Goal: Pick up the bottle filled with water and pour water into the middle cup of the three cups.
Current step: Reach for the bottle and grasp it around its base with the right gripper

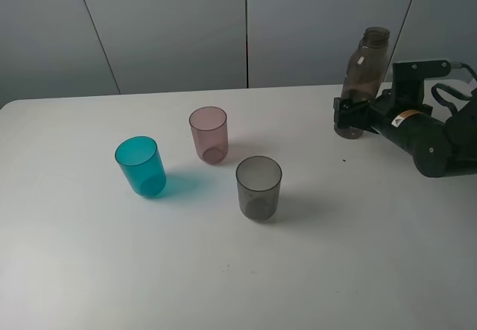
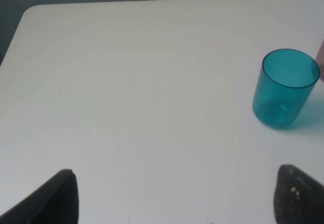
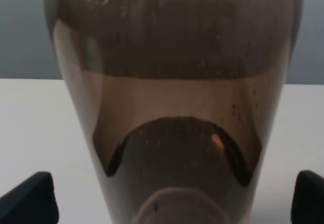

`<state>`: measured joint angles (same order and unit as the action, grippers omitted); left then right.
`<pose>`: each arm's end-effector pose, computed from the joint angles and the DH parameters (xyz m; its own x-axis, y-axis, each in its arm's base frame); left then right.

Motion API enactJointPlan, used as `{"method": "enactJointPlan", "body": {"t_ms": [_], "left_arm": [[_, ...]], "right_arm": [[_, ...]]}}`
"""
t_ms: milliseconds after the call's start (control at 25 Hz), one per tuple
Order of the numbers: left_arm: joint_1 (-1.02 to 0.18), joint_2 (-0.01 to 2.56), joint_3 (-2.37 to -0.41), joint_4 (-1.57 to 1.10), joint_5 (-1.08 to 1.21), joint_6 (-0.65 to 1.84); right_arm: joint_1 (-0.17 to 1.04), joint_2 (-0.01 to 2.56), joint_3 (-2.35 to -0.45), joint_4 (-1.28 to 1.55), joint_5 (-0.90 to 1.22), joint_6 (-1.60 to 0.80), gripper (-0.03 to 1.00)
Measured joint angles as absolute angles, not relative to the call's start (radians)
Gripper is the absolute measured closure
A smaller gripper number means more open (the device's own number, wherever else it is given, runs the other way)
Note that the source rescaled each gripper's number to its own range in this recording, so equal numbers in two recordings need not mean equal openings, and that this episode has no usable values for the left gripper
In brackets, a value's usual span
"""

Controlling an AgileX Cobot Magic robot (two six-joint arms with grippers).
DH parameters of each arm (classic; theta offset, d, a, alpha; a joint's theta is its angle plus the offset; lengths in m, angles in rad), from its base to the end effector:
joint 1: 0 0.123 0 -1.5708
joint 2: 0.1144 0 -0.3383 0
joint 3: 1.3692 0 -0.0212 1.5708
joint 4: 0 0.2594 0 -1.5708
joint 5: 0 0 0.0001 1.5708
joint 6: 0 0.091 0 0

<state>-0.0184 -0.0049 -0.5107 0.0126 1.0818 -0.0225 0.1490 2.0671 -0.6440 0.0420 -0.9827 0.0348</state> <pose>-0.0539 0.0020 0.2825 -0.4609 -0.0081 -0.8874 0.0009 1.0000 -0.0096 0.3567 0.0503 0.1212 -0.3486 0.0064 -0.9372 -0.0959 0.9945 0.0424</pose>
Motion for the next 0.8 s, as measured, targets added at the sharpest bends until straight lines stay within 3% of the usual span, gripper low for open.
{"method": "enactJointPlan", "body": {"t_ms": [800], "left_arm": [[-0.018, -0.005, -0.511, 0.013, 1.082, -0.023]], "right_arm": [[0.149, 2.186, -0.756, 0.042, -1.101, 0.037, -0.03]]}}
